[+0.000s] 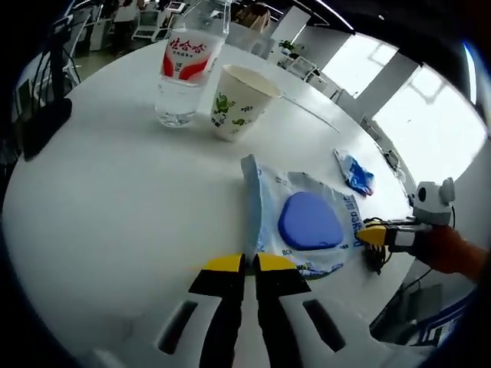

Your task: Arrange the tabletop items into an orderly group along one side of the table until the central work area is clear of visible clutter.

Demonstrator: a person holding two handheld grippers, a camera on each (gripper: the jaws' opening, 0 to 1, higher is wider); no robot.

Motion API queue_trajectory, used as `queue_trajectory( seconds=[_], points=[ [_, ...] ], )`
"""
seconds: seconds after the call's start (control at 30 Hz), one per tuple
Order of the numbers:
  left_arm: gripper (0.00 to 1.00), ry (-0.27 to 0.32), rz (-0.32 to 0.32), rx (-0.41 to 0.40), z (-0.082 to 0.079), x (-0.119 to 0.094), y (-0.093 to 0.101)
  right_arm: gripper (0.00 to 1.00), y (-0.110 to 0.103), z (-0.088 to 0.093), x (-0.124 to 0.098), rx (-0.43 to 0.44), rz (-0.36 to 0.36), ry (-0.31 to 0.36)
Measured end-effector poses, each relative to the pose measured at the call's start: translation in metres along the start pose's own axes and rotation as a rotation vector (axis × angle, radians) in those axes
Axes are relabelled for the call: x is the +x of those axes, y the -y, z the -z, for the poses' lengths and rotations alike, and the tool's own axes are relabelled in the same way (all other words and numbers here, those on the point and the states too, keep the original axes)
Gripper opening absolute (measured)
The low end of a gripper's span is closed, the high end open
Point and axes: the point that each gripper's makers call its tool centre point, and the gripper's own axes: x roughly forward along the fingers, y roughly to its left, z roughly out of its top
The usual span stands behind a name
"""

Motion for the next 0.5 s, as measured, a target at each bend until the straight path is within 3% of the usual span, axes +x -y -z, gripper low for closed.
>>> queue_trajectory(
  seconds=[0.5],
  points=[
    [0.00,0.052,0.047,0.006,-0.049,0.026,0.035,0.00,0.027,-0.042,-0.020,-0.076,0.034,0.045]
  ],
)
